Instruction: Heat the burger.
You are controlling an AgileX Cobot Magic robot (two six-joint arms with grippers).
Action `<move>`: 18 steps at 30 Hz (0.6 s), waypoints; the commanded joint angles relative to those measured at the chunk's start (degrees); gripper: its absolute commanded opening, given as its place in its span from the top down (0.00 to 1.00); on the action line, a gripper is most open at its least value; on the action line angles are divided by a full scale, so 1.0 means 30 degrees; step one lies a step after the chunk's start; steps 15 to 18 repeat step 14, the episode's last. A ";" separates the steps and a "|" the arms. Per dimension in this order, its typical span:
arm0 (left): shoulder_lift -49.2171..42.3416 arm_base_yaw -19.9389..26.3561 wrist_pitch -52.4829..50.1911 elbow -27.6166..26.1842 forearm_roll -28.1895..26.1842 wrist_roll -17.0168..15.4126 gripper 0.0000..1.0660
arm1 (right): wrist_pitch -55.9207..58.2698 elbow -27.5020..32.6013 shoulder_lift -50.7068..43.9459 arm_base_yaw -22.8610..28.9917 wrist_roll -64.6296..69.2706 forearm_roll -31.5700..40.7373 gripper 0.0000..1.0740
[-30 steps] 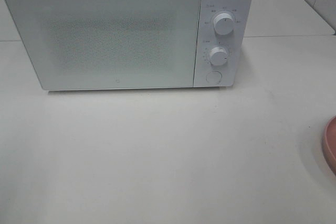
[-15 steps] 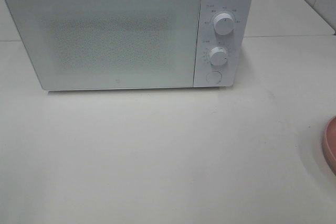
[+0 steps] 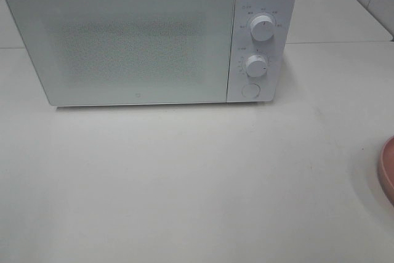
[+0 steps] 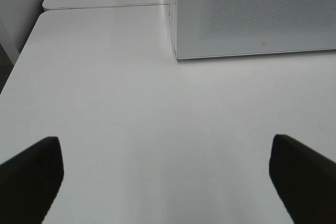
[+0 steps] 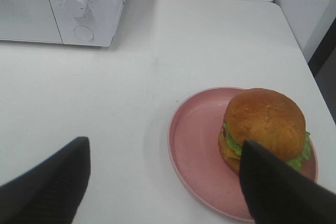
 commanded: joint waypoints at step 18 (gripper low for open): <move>-0.0439 0.0038 -0.0076 0.0057 -0.0038 -0.0191 0.06 | 0.0038 0.0057 -0.0497 -0.0153 0.0000 0.0038 0.30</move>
